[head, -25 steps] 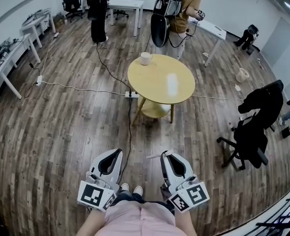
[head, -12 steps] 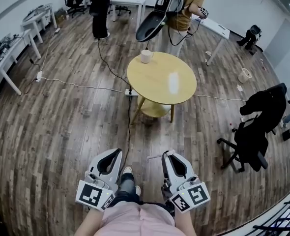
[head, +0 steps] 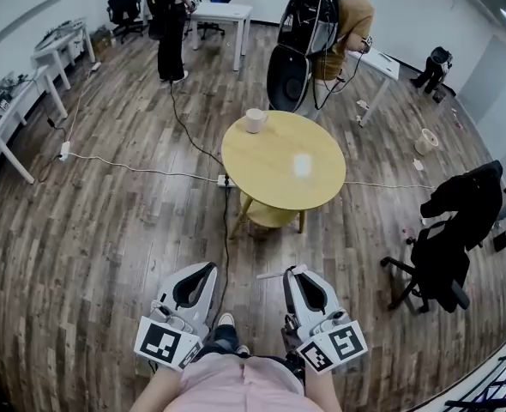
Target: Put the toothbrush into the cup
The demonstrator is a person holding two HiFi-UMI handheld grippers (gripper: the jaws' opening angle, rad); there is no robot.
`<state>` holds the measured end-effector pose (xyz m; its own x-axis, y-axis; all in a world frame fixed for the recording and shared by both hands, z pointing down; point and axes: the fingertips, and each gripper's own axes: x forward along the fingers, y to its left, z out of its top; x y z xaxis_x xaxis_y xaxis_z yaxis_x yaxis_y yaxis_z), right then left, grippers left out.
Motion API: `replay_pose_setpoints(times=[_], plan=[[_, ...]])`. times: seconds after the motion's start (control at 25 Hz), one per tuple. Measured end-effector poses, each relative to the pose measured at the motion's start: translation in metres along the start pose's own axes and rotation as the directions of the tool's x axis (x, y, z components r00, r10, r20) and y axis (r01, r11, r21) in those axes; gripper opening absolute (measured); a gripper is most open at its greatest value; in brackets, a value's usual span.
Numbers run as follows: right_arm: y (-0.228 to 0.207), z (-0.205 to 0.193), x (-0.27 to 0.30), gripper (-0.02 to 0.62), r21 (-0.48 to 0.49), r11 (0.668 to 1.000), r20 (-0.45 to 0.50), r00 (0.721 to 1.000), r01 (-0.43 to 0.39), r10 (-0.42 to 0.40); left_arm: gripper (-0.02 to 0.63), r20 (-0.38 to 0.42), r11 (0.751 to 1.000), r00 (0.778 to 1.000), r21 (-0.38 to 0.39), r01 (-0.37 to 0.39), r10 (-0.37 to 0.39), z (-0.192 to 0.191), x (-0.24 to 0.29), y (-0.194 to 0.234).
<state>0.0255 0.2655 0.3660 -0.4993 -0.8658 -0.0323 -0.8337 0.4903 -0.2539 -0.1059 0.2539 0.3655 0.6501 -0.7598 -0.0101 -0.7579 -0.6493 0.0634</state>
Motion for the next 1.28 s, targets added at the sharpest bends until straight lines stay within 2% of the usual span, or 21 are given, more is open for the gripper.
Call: replay_pose_setpoints(times=[0.36,0.64,1.28], plan=[[-0.016,-0.001,0.035,0.029,0.001,1.0,0.01,1.0,0.013,-0.013,0.0,0.002,1.0,1.0,0.0,0.007,-0.007,-0.003,0.03,0.032],[-0.043,0.001,0.054,0.029,0.006,1.0,-0.005,1.0,0.011,-0.011,0.0,-0.011,1.0,1.0,-0.019,-0.017,0.017,-0.009,0.058,0.045],[-0.133,0.038,0.116,0.029,-0.015,0.995,-0.026,0.995,-0.102,0.101,0.0,0.041,0.994,0.993,-0.01,-0.11,0.111,0.008,0.164,0.059]])
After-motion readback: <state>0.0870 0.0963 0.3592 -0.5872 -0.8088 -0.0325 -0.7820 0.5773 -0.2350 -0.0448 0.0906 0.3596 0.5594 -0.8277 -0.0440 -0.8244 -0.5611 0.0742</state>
